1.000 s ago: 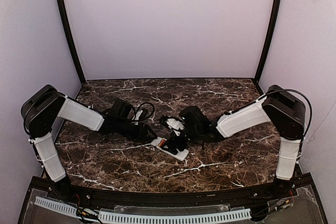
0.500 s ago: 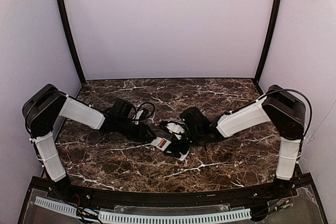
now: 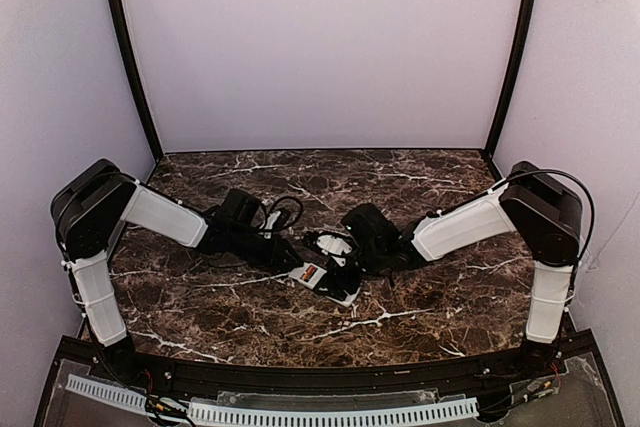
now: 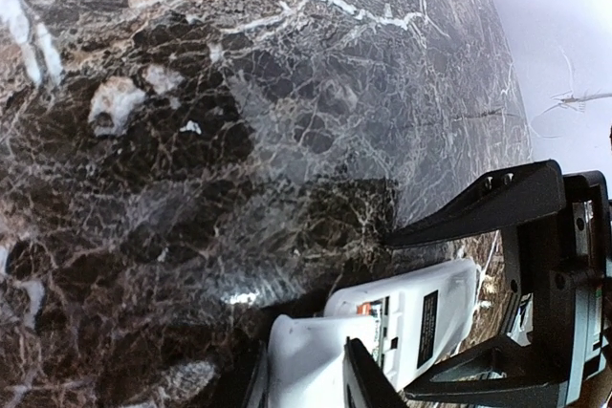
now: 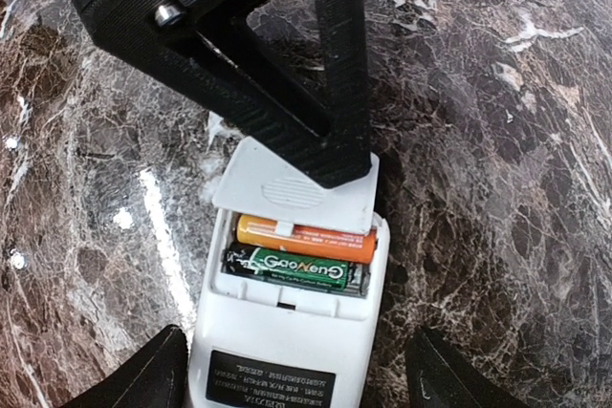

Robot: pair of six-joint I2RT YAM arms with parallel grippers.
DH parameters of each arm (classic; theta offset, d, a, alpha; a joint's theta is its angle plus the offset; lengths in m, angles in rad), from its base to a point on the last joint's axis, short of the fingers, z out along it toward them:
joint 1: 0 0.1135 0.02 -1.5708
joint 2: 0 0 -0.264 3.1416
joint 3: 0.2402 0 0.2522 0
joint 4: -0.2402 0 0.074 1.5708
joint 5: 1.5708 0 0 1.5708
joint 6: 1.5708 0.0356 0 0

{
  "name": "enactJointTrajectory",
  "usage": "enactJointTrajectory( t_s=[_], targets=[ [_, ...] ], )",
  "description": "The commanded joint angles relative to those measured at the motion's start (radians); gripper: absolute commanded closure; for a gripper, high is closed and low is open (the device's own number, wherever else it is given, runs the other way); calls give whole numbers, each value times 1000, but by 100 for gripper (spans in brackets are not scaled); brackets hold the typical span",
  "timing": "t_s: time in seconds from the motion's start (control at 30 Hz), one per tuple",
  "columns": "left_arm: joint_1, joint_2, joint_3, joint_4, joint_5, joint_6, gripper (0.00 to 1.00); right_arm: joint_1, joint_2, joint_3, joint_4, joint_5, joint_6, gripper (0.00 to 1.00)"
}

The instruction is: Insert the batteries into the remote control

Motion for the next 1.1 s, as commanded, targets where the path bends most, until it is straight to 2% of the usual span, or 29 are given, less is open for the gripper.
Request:
enactJointTrajectory(
  t_s=[0.0, 0.43, 0.87, 1.07],
  targets=[
    [-21, 59, -37, -134, -28, -21, 74, -6, 25, 18, -28, 16, -7, 23],
    [-44, 61, -18, -163, -43, -17, 78, -6, 41, 34, -25, 14, -4, 27],
    [-65, 74, 9, -190, -75, -7, 74, -6, 46, 22, 2, 10, -6, 34],
    [-68, 68, -5, -153, -86, 3, 79, -6, 42, 3, 20, -18, -15, 36]
  ],
)
